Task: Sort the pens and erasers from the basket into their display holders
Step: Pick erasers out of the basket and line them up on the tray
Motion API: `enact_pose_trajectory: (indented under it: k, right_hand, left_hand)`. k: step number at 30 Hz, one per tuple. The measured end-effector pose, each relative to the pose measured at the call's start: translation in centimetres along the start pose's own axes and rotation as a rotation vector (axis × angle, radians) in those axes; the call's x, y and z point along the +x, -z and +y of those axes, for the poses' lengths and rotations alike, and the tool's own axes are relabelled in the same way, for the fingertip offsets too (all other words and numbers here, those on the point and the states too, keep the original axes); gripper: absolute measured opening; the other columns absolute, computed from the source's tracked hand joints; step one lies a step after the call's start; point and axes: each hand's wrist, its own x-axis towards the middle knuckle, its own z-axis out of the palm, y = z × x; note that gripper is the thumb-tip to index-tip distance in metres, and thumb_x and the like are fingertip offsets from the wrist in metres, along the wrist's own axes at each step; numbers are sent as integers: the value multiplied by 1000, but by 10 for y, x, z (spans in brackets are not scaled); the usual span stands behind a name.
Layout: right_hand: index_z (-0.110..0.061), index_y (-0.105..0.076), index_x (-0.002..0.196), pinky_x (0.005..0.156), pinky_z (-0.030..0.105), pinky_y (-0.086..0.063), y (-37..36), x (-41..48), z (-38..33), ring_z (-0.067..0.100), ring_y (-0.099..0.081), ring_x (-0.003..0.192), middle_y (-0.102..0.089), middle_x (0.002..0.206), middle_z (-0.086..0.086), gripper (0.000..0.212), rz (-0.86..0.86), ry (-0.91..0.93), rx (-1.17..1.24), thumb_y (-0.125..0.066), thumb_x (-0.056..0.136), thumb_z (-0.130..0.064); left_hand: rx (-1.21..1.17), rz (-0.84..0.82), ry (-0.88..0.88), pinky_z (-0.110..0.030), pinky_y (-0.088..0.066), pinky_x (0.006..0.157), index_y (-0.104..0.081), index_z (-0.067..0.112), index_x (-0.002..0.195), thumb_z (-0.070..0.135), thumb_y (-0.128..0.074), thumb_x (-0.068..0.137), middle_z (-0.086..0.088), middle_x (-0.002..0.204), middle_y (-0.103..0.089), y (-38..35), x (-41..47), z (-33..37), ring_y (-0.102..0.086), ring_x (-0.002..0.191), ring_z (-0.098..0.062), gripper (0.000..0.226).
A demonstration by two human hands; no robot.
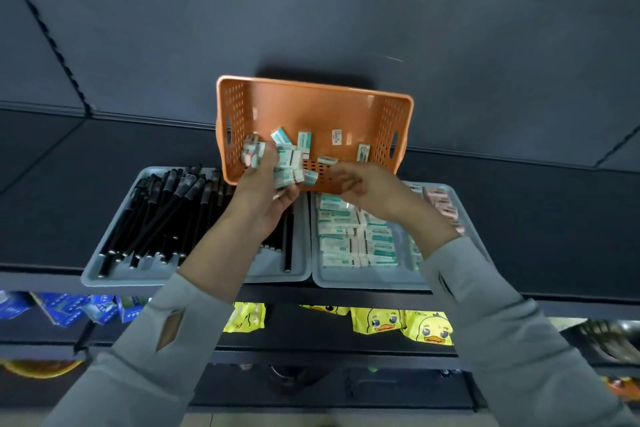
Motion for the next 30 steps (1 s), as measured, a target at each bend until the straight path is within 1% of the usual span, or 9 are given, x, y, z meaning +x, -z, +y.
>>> enact_pose_trajectory:
  k: [5,9,11,13,16,18,21,25,30]
  right_hand:
    - [-20,-69,120,88,20,-42,-3,-5,14,7,-57,97,-66,113,-3,32,39,-12,-81,-68,90,-11]
    - [-20,-70,118,91,24,-46,-6,-8,11,7,-57,96,-64,108,-10,26,69,27,-86,-65,93,-15]
    - [-23,-69,120,90,24,-49,-7,-8,8,7,-61,98,-66,117,-10,25,176,25,53,-59,97,-20]
    - [-24,-66,123,82,19,-53,-6,-9,0,6,-67,94,-64,123,-11,27,150,-12,350,-57,98,-28]
    - [-15,-69,113,74,20,-55,-8,-8,-6,13,-70,84,-71,107,1,22,68,-25,526,-63,94,-23]
    - [-11,-70,106,73,25,-57,-5,-8,-4,15,-69,77,-73,93,7,15,154,-39,585,-62,95,-17]
    - [-11,-69,104,64,22,-55,4,-17,8,13,-66,71,-72,83,6,13,238,-113,691,-59,97,-16]
    - [-19,-71,93,63,20,-52,13,-26,29,10,-61,71,-70,88,3,11,334,-175,629,-61,96,-15]
    - [-12,-68,94,51,11,-46,28,-39,45,-2,-62,54,-70,79,2,5,439,-232,396,-70,89,-11]
  left_hand:
    - [-2,40,-16,-19,-51,51,-61,12,109,42,-53,96,-4,92,-70,2,-4,-2,-62,69,-12,34]
    - [-36,-1,16,-19,-51,51,-62,9,109,42,-53,96,-7,91,-70,3,-5,-5,-63,67,-13,37]
    - [-60,-36,22,-18,-50,47,-62,9,110,43,-52,95,-8,90,-69,2,-4,-7,-63,66,-13,39]
    - [-73,-75,20,-18,-49,46,-63,10,107,44,-51,95,-8,88,-69,-1,-3,-10,-61,67,-14,38]
    - [-68,-117,24,-18,-49,47,-62,10,105,43,-49,96,-8,87,-68,-10,-2,-14,-61,68,-15,37]
    - [-70,-92,16,-18,-50,48,-62,10,105,42,-48,97,-9,90,-69,-13,-2,-16,-64,67,-15,36]
    - [-66,-25,-5,-17,-50,48,-61,12,107,40,-51,97,-10,101,-70,-7,3,-13,-68,73,-16,31]
    - [-4,-8,2,-20,-49,47,-60,14,117,40,-55,96,-9,108,-70,-2,7,-12,-67,77,-18,34]
    - [5,0,87,-20,-49,45,-62,13,104,31,-53,99,-9,93,-68,-10,5,-15,-62,76,-20,21]
